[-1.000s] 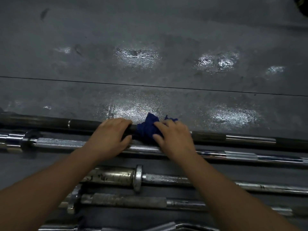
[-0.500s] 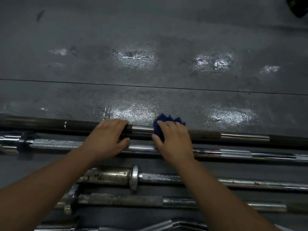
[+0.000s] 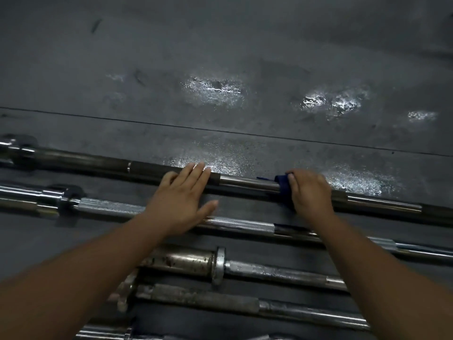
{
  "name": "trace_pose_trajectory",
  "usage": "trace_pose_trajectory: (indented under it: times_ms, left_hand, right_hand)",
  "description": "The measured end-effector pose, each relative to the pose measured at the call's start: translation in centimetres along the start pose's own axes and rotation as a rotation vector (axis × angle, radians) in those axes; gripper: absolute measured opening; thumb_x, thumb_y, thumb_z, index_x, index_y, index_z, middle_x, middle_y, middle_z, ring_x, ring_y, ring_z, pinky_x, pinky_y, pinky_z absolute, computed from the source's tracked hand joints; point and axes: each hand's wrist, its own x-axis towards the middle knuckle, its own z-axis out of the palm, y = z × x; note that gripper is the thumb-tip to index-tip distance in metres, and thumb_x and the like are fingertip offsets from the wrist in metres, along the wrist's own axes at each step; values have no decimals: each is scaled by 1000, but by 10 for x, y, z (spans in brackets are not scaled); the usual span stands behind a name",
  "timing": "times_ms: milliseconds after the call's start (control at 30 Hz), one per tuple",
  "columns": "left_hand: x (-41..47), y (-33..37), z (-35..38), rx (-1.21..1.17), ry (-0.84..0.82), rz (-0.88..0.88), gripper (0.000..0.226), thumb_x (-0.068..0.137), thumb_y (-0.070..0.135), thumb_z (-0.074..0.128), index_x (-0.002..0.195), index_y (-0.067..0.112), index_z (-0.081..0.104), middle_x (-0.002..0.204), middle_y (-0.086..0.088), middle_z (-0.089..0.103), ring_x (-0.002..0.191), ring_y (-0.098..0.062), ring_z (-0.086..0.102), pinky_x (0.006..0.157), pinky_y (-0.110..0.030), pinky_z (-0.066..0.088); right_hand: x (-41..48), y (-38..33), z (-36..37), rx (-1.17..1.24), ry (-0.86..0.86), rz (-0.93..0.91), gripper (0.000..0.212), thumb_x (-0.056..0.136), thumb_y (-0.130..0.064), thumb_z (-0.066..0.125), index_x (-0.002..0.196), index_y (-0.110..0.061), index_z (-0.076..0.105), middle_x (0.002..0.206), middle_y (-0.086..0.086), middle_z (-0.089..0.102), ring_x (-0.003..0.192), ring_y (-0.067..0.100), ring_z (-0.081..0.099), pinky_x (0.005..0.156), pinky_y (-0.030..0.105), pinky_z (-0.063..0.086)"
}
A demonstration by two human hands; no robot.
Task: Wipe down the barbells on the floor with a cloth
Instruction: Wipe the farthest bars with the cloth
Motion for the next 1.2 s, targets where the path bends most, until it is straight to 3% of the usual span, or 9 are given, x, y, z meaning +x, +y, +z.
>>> trace_pose_trajectory:
  times_ms: [133,333,467,567,800,933,1033,1133,1200]
  left_hand:
    - [42,-9,-16,78,-3,16,90,87,77,-2,158,23,-4,167,0,-4,153,-17,-5,122,-50,-5]
    - [67,-16,-24,74,13,33,94,80,74,-1,157,22,13,163,-1,21,149,-19,19,121,-46,8]
    - [64,-20,-25,70,33,53,93,80,76,2,155,23,20,157,-1,34,144,-20,29,120,-46,12]
    - [59,-17,-25,91,22,59,95,80,78,4,155,22,19,156,-2,34,143,-21,30,120,-48,12]
    - [56,-18,-29,75,-19,72,94,80,78,6,157,24,15,159,-1,30,145,-21,28,121,-46,13]
    - [49,-16,-26,76,29,64,92,82,76,13,155,22,22,155,-2,36,143,-22,31,120,-47,15]
    - [48,-8,-28,93,22,50,86,81,74,22,150,23,29,148,-1,43,137,-22,38,116,-47,22]
    - [45,-2,-34,56,40,7,83,75,69,22,143,24,40,139,0,51,126,-23,47,108,-44,31]
    - [41,-2,-32,22,59,-6,80,75,66,24,139,25,45,133,1,56,121,-23,50,104,-44,34]
  right_hand:
    - [21,-58,3,34,37,39,22,98,-20,47,104,-17,68,106,12,66,99,35,56,87,40,40]
    - [16,-120,7,107,11,-430,44,82,-23,69,125,-25,64,125,2,60,109,26,51,94,40,43]
    - [25,-24,-16,-10,-23,-284,49,80,-28,74,127,-30,62,116,3,57,103,28,53,88,43,45]
    - [13,-33,-11,4,23,-152,44,79,-22,72,122,-28,64,116,5,57,105,29,51,88,41,41]
    - [24,-83,-7,41,-116,-449,51,83,-10,61,133,-21,59,135,4,58,114,30,55,98,42,47]
    - [-2,22,-22,61,59,-107,53,69,0,64,121,-11,66,125,9,64,111,34,58,101,40,42]
    - [-6,13,-16,92,158,147,38,71,-3,58,107,-6,69,109,15,67,103,36,57,96,42,42]
    - [-14,-56,-4,164,187,-35,32,61,-3,56,91,-10,65,94,9,65,92,31,55,86,42,46]
    - [-21,-74,-7,210,74,-235,41,63,0,58,102,-12,64,104,5,65,98,27,55,90,41,47]
